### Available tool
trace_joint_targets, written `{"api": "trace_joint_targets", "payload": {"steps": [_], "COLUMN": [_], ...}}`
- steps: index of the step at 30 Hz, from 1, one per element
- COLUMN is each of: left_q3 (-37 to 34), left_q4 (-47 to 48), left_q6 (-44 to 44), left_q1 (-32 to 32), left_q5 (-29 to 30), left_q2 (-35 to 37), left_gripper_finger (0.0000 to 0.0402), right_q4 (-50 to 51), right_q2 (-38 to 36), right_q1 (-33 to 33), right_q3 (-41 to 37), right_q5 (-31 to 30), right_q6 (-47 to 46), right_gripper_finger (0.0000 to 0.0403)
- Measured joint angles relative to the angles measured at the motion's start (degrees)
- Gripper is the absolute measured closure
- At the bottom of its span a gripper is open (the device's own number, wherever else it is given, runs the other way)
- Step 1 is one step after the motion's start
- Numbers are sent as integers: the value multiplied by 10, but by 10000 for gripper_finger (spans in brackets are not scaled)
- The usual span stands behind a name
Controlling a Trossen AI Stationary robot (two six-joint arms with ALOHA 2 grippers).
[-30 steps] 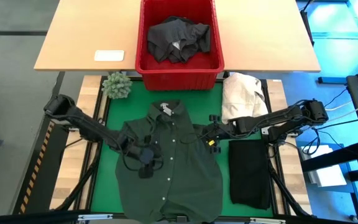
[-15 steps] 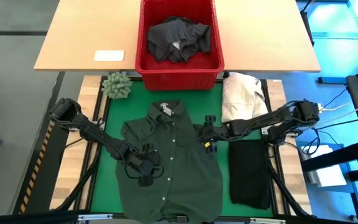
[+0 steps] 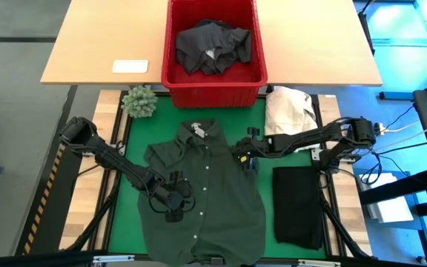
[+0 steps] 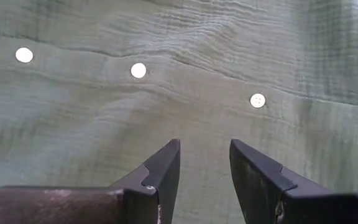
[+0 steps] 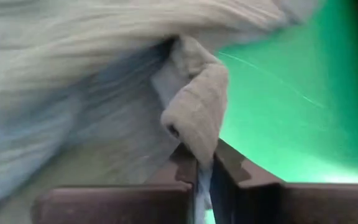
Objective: Fold laundry
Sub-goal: Fold the green polo shirt
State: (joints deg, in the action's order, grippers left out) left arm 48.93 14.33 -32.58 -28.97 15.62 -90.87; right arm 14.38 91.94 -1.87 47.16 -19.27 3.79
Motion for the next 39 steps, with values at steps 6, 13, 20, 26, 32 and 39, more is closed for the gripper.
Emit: {"api": "trace_joint_targets", "payload": {"steps": [6, 13, 20, 26, 32, 39], "left_q3": [0, 0, 0, 0, 0, 0], "left_q4": [0, 0, 2, 3, 9, 53], "left_q6": [-1, -1, -2, 0, 1, -16], "left_q1": [0, 0, 0, 1, 1, 2], "left_q5": [-1, 0, 0, 10, 17, 26], "left_q2": [0, 0, 0, 0, 0, 16], "left_gripper_finger": [269, 269, 269, 269, 269, 269], "right_q4": [106, 237, 271, 226, 222, 247], "right_q2": [-16, -14, -14, -14, -14, -14], "right_q1": [-28, -47, -45, -45, -45, -45], "right_q3": [0, 0, 0, 0, 20, 67], "right_q5": [-87, -67, -47, -46, -58, -62], "right_q6": [-113, -221, -248, -203, -184, -163], "right_gripper_finger": [393, 379, 393, 343, 272, 232]}}
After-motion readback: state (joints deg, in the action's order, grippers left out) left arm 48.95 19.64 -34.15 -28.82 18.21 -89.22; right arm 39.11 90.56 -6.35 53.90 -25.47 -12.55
